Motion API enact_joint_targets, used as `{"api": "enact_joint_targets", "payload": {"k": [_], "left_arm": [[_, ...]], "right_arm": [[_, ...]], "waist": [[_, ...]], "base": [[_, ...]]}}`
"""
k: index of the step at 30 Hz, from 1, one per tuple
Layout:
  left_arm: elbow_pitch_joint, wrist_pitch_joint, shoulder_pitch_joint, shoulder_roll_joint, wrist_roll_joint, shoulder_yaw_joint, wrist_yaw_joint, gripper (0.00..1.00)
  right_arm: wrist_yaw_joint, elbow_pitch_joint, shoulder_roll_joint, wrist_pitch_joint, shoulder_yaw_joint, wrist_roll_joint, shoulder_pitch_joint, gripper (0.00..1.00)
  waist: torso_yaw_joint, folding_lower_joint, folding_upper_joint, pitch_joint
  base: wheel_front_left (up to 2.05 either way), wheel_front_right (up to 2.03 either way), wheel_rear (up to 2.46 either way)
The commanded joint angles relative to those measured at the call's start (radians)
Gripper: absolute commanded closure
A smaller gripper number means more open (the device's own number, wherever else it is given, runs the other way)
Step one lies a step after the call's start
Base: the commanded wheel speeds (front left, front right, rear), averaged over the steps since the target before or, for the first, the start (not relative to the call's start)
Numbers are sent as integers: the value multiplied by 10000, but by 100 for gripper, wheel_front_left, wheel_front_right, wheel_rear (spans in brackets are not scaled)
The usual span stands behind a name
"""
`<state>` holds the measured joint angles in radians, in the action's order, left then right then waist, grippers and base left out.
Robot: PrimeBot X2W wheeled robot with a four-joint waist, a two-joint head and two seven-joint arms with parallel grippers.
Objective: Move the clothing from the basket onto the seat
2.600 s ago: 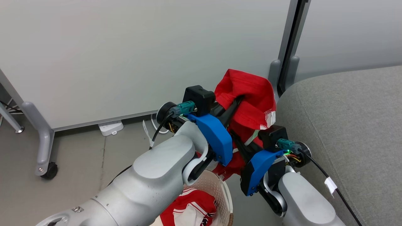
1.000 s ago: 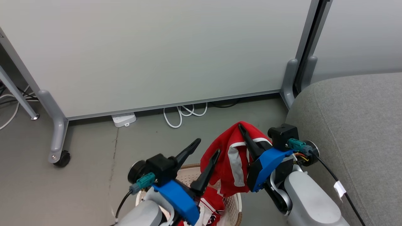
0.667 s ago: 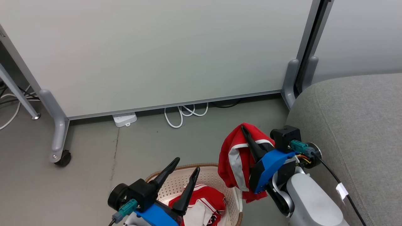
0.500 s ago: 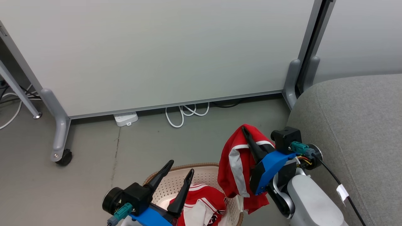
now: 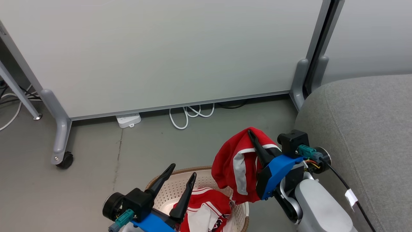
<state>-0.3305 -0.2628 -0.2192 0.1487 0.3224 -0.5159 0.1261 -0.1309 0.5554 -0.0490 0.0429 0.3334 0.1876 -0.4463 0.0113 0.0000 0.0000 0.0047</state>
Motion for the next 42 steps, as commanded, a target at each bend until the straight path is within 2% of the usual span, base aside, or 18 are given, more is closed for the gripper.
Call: {"api": "enact_joint_targets", "payload": {"k": [1, 8, 21, 23, 24, 29, 35, 42], "left_arm": [[-27, -30, 115, 23, -49, 112, 21, 0], [-20, -30, 92, -37, -149, 224, 46, 0], [145, -30, -149, -6, -142, 100, 53, 0], [117, -30, -214, -29, -136, -32, 53, 0], [123, -30, -175, 76, -117, 133, 53, 0], [135, -30, -217, 48, -144, 32, 40, 0], [49, -30, -228, 61, -112, 10, 41, 0], [6, -30, -213, 55, -109, -26, 41, 0]], "right_arm": [[3, -26, -24, -4, -21, -44, 87, 100], [3, -81, -24, -21, -17, 14, 39, 100], [3, -63, -23, 19, 99, 149, -130, 100], [3, -32, -23, 49, -59, 87, -74, 100], [1, -47, -12, 52, 145, 192, -101, 100], [3, -2, -18, 149, 147, 294, -137, 100], [3, 94, -18, 190, 144, 312, -64, 100], [3, 107, -15, 201, 108, 326, -20, 100]], "waist": [[-67, 0, 0, 11], [-712, 0, 0, 109], [-2864, 0, 0, 310], [-2951, 0, 0, 313], [-3352, 0, 0, 315], [-4074, 0, 0, 321], [-4676, 0, 0, 280], [-5002, 0, 0, 274]], "base": [[0, 0, 0], [0, 0, 0], [0, 0, 0], [0, 0, 0], [0, 0, 0], [0, 0, 0], [0, 0, 0], [0, 0, 0]]}}
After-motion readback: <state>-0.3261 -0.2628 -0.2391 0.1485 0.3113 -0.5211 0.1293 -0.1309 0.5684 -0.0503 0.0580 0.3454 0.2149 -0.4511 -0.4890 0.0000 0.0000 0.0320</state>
